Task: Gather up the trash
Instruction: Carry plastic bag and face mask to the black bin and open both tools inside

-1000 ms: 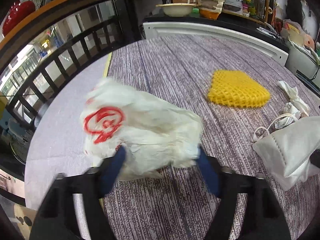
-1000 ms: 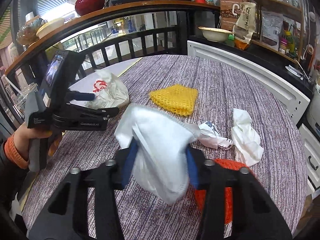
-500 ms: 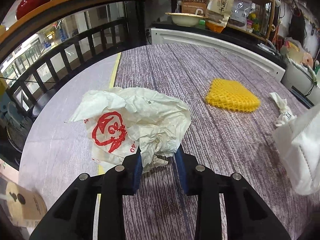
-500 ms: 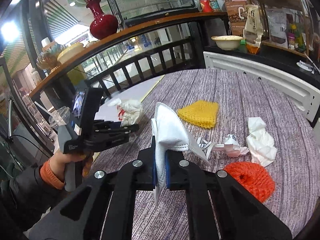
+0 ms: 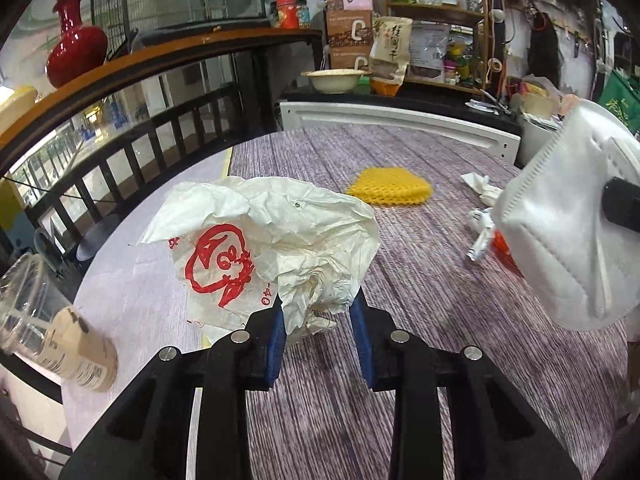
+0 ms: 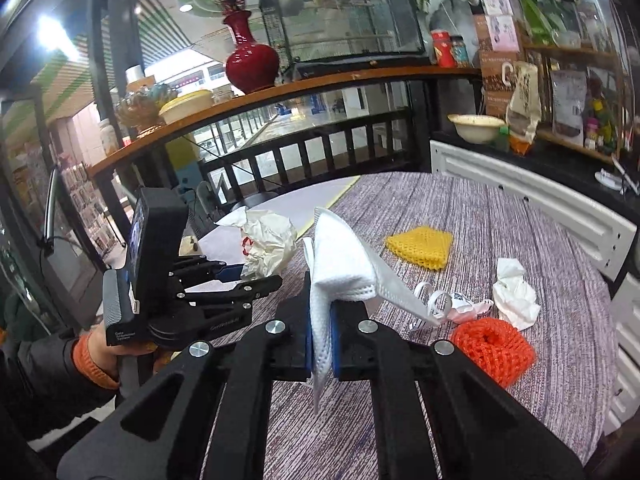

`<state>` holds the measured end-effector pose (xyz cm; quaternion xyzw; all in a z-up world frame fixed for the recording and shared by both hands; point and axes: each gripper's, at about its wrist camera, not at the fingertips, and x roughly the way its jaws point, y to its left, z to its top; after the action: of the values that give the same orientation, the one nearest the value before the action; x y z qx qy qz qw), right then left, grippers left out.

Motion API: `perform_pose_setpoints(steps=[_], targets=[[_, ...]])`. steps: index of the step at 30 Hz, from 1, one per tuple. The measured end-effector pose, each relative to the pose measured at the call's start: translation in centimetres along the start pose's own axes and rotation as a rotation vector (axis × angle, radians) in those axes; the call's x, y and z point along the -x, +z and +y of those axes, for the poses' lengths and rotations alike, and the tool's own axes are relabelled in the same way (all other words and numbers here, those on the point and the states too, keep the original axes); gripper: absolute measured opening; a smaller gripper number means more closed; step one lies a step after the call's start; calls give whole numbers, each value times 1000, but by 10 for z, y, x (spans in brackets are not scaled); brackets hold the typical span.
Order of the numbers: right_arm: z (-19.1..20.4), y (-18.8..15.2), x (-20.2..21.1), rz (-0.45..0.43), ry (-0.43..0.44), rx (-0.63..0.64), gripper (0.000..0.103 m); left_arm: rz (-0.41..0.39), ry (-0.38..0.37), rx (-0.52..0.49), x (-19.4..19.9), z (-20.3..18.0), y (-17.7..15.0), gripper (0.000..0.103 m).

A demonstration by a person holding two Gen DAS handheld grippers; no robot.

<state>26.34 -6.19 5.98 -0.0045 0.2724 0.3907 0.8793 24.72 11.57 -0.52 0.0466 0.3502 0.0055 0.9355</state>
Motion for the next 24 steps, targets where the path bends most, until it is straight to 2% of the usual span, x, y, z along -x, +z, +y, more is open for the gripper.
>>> perform_pose_setpoints(steps=[9,15,24], targets=[[5,-31,34,-2,-32,11,7,-20,-62,-18,30,-29,-12,30],[0,-54,79,-31,-81,31,7,-49,-122,-44,52,-61,-16,30],[-56,-93,147,-66,-251,-70,7,-78,-261,-100,76,-126,-16,30]])
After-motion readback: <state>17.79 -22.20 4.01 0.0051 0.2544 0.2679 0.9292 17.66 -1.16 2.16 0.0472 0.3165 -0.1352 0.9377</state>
